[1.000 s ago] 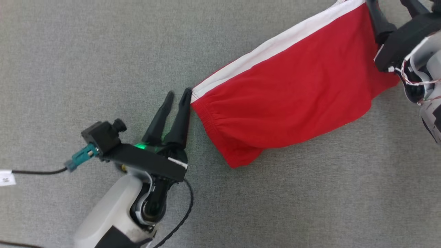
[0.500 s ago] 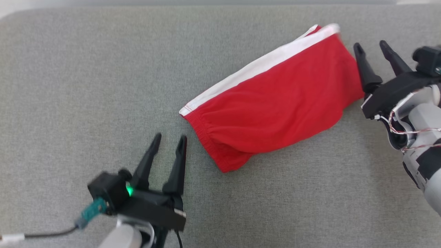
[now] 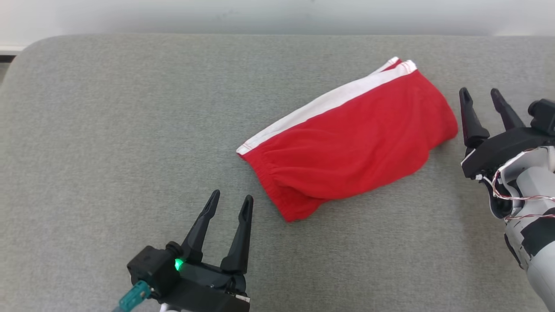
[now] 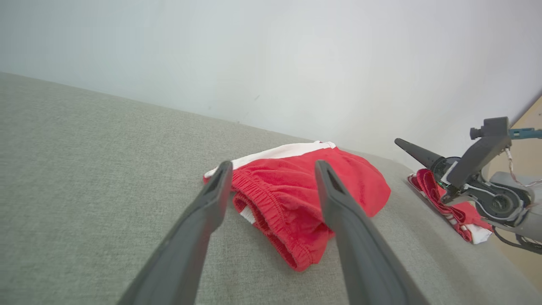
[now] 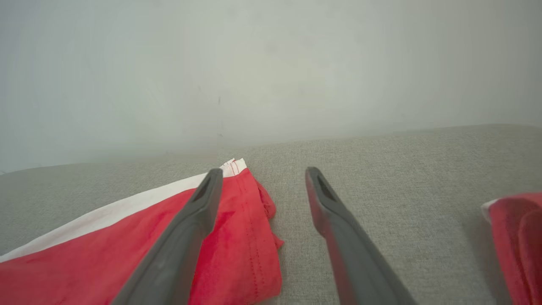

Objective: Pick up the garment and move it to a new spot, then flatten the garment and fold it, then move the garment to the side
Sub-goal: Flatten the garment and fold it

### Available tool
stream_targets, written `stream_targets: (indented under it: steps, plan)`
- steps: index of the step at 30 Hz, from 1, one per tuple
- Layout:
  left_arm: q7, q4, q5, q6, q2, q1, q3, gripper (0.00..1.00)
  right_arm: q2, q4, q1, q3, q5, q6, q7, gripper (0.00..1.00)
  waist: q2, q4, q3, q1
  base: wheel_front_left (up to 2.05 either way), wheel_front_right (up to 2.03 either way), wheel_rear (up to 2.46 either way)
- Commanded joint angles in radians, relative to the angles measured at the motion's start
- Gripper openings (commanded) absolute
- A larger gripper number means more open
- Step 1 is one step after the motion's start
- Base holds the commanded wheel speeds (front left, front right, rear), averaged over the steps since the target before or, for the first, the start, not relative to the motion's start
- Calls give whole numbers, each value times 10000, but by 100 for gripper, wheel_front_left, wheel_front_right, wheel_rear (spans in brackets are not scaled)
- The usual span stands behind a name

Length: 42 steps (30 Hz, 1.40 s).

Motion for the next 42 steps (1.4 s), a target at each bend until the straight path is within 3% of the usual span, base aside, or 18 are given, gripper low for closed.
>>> stream_targets:
  steps: [1, 13, 24, 25, 26, 27, 34, 42]
  plan:
    - [-11, -112, 237, -47, -55, 229, 43, 100, 30, 112, 111, -47, 33, 1, -9, 100, 0, 170, 69, 1, 0, 0, 0]
    - [-11, -768, 1169, -195, -487, 664, -284, 100, 65, 2027, -739, 174, 843, 1, 205, 100, 0, 1051, 797, 1, 0, 0, 0]
    - [-11, -744, 1315, -324, -523, 574, -306, 100, 238, 3096, -1193, 946, 1341, 1, 647, 100, 0, 1307, 1020, 1, 0, 0, 0]
    - [-11, -747, 1321, -333, -522, 562, -300, 100, 260, 3218, -1229, 999, 1375, 1, 664, 83, 0, 1317, 1034, 1, 0, 0, 0]
    - [-11, -748, 1324, -329, -520, 558, -292, 100, 280, 3318, -1243, 1042, 1400, 1, 689, 36, 0, 1321, 1052, 1, 0, 0, 0]
    - [-11, -744, 1332, -325, -516, 552, -279, 100, 302, 3375, -1253, 1096, 1436, 1, 682, 0, 0, 1317, 1066, 1, 0, 0, 0]
    - [-11, -649, 1326, -262, -484, 635, -198, 100, 502, 3414, -962, 1244, 1939, -1, 379, 0, 0, 984, 742, 1, 0, 0, 0]
    - [-1, -529, 1191, -175, -501, 863, -197, 100, 411, 2642, -232, 1142, 2544, -1, -2, 0, 0, 314, -1, 1, 0, 0, 0]
